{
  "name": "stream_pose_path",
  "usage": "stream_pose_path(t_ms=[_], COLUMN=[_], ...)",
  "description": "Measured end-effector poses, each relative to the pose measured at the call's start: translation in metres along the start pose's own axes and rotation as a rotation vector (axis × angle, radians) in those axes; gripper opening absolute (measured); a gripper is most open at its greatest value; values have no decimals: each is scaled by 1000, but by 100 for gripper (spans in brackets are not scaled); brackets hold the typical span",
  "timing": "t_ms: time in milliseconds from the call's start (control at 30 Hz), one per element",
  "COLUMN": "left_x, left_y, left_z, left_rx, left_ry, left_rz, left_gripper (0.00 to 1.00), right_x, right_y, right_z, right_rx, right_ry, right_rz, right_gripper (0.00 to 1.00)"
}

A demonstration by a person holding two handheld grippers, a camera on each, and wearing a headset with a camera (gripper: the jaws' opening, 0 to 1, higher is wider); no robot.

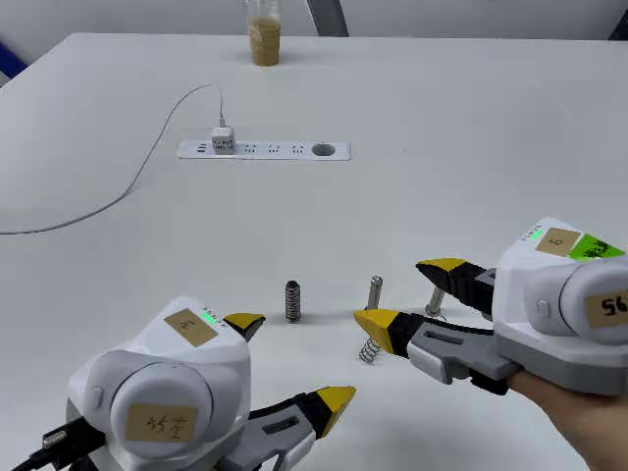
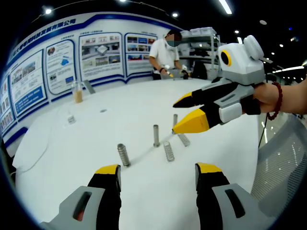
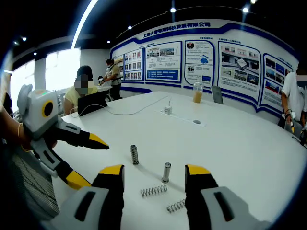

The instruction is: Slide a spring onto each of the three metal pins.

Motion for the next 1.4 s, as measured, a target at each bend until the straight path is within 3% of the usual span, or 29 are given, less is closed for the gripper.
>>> stream_pose_path(t_ms=[700, 800, 900, 1167, 1400], left_x=[10, 11, 13, 19, 21], left_y=[-3, -1, 2, -2, 0], left_z=[37, 43, 49, 66, 78], left_rx=[-22, -26, -37, -20, -34], left_ry=[28, 35, 41, 70, 87], left_rz=[-33, -40, -10, 1, 1], left_gripper=[50, 47, 43, 40, 33], right_x=[31, 33, 33, 32, 29], right_y=[18, 22, 27, 36, 40], right_z=[-38, -41, -44, -52, -56], right_rx=[11, 9, -1, -22, -33], right_ry=[15, 6, 1, -24, -35], right_rz=[27, 36, 35, 47, 66], right_gripper=[56, 56, 57, 59, 62])
Point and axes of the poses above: the centre of the closed fingertips' face, and the gripper's own axes: z roughly forward along the fingers, x roughly to its right, y roughly out of its underside, the point moved 5 cm from there along -z, roughly backward along the fingers, and after that the axes turned 12 degrees about z, right-handed, at the moved point
